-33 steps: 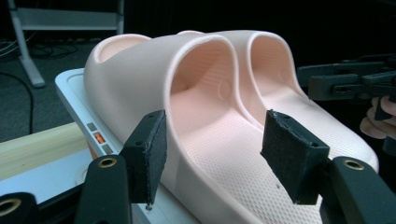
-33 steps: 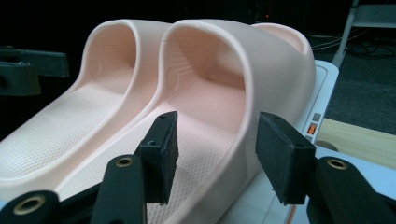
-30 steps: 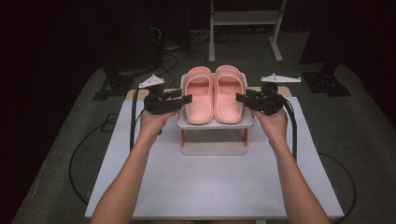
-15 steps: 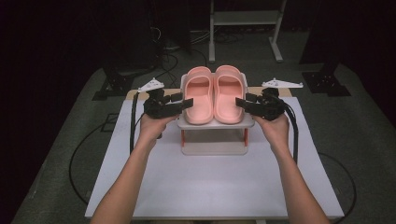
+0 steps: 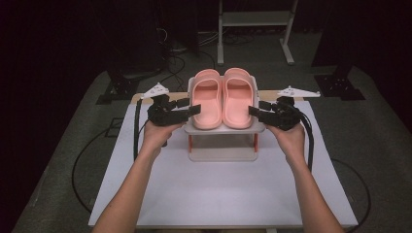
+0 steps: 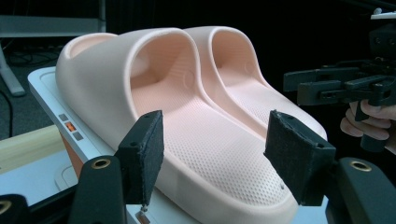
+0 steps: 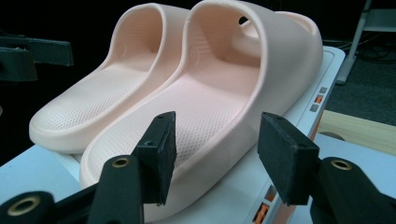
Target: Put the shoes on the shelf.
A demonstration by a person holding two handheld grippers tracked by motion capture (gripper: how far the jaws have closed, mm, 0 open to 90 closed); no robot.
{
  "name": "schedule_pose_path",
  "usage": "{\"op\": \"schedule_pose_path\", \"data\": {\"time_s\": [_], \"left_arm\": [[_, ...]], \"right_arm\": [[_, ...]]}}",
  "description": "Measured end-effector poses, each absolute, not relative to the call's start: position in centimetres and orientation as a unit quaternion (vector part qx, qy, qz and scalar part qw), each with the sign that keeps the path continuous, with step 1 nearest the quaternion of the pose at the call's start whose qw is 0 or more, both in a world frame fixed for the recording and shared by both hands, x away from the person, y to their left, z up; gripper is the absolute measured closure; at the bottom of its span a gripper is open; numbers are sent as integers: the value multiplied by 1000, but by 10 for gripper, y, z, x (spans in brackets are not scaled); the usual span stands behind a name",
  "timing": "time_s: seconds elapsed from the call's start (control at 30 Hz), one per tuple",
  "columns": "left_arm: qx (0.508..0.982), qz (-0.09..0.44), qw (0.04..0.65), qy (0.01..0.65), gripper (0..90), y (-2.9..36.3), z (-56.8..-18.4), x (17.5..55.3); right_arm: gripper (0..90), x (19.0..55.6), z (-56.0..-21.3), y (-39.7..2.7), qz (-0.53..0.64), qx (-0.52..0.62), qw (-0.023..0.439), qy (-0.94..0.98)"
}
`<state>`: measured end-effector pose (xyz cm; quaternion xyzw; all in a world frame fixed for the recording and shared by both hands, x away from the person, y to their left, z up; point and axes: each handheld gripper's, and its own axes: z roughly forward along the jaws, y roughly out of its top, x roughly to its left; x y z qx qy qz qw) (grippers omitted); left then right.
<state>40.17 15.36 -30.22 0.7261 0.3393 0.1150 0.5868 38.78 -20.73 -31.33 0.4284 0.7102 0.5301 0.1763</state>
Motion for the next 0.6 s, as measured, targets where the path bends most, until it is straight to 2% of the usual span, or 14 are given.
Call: {"op": "schedule_pose_path", "data": {"time_s": [0.6], "left_arm": [[725,103,595,332,335,159,-306,386]], "right_arm": [[454,369,-310,-207,548,402,168,714]]}}
